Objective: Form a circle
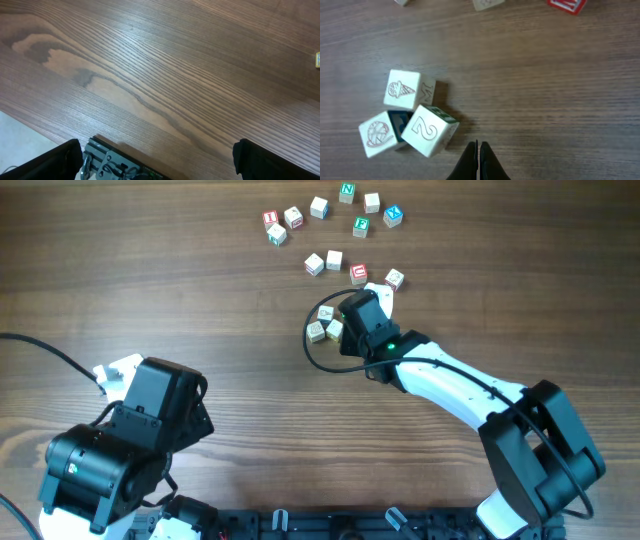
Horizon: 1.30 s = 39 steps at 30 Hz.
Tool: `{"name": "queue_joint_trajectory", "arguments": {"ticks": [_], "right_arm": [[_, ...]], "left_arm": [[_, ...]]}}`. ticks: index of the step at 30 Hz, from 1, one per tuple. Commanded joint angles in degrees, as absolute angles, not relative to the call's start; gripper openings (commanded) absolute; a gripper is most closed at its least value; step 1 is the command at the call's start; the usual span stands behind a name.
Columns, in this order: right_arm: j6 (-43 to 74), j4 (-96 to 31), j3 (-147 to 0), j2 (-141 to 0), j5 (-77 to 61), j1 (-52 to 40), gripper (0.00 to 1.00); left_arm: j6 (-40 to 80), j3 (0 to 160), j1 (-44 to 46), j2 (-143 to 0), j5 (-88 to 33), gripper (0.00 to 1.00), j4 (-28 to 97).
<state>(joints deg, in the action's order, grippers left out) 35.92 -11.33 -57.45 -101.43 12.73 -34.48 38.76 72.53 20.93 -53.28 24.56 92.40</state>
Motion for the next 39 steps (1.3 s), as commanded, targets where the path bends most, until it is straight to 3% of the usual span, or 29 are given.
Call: {"name": "queue_joint_trajectory", "arguments": {"ticks": [1, 10, 39], "right_arm": [[36.6, -7.4, -57.3, -104.2, 11.8, -31.2, 0.05], [32.5, -1.8, -57.3, -106.6, -0.6, -27.1, 0.05], [29.5, 5.7, -57.5, -110.3, -12.2, -27.1, 0.05]], "left_arm": [[39.7, 72.3, 20.6, -53.1, 24.5, 1.00, 92.4], [39.7, 72.3, 20.6, -53.1, 24.5, 1.00, 92.4], [39.7, 72.3, 20.6, -53.1, 24.5, 1.00, 92.4]]}}
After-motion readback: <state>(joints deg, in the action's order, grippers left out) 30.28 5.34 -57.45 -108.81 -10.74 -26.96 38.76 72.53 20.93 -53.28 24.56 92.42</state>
